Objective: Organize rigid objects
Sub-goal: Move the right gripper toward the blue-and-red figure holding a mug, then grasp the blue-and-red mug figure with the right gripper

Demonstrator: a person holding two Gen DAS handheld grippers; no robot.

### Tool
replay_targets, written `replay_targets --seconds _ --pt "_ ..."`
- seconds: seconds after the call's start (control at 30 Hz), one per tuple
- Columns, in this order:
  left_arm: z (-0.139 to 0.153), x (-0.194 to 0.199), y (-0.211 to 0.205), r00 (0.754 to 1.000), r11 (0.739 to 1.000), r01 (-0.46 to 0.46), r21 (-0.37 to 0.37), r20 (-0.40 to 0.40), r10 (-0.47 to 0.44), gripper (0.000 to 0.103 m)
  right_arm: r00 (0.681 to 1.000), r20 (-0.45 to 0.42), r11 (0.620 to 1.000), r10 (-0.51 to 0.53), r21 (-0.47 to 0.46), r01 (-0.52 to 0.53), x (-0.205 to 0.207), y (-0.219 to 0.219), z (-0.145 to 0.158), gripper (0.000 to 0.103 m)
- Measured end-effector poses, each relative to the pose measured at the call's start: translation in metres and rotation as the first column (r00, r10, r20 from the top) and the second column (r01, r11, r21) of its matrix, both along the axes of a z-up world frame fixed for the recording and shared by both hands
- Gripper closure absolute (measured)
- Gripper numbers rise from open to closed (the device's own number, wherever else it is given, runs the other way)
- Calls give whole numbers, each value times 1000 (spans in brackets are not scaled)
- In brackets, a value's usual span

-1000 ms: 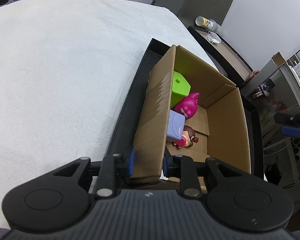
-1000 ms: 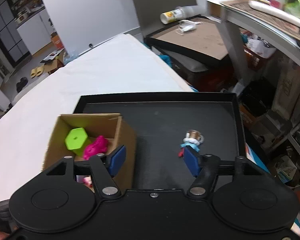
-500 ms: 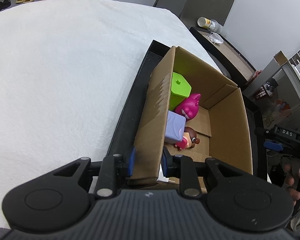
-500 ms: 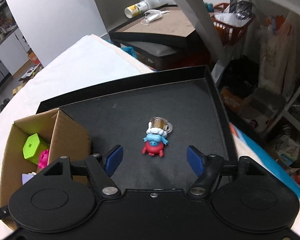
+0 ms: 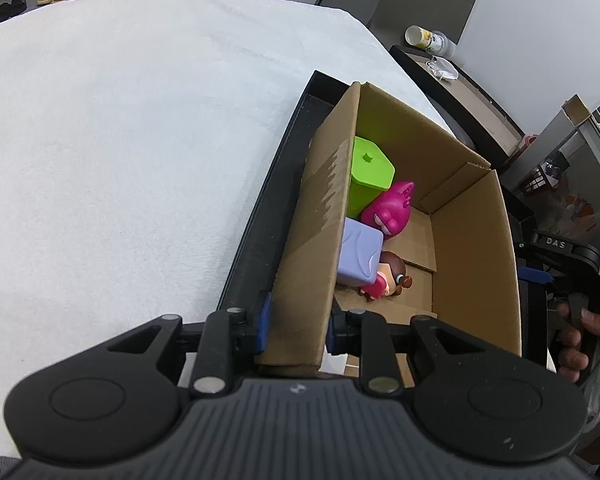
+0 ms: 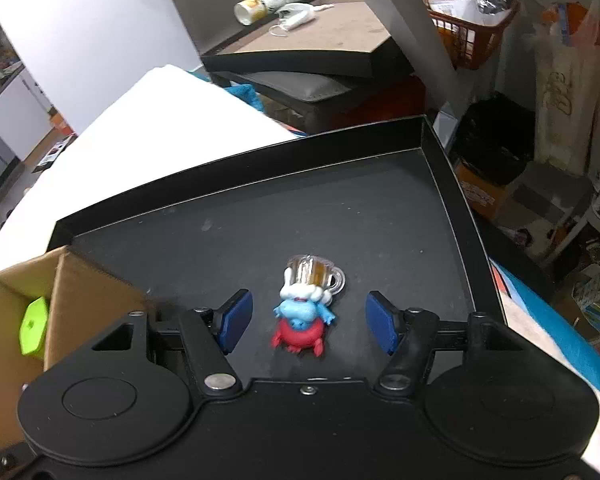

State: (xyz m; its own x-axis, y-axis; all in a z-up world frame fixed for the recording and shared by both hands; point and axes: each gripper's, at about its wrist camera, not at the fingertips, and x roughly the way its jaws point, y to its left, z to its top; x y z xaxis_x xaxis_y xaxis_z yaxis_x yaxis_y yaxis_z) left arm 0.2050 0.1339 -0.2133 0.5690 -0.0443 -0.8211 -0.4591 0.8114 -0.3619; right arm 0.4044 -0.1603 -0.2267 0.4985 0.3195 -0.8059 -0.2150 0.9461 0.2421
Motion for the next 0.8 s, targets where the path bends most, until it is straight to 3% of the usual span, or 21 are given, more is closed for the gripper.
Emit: replay_targets --seconds 0.17,0.23,0.27,0.8 --pt "0 1 0 1000 1000 -3 0 -2 3 78 1000 -17 1000 -5 4 5 2 -1 -6 54" --pt "0 1 0 1000 1000 -1 3 -3 1 78 1000 -26 1000 -3 15 3 2 -2 -7 68" --pt "0 1 0 1000 1000 0 4 -4 0 78 999 -32 1000 -8 22 8 3 -3 -8 70" --pt "-1 -1 2 1000 1000 -1 -13 1 1 78 996 -90 998 -18 -60 13 -24 -11 -6 70"
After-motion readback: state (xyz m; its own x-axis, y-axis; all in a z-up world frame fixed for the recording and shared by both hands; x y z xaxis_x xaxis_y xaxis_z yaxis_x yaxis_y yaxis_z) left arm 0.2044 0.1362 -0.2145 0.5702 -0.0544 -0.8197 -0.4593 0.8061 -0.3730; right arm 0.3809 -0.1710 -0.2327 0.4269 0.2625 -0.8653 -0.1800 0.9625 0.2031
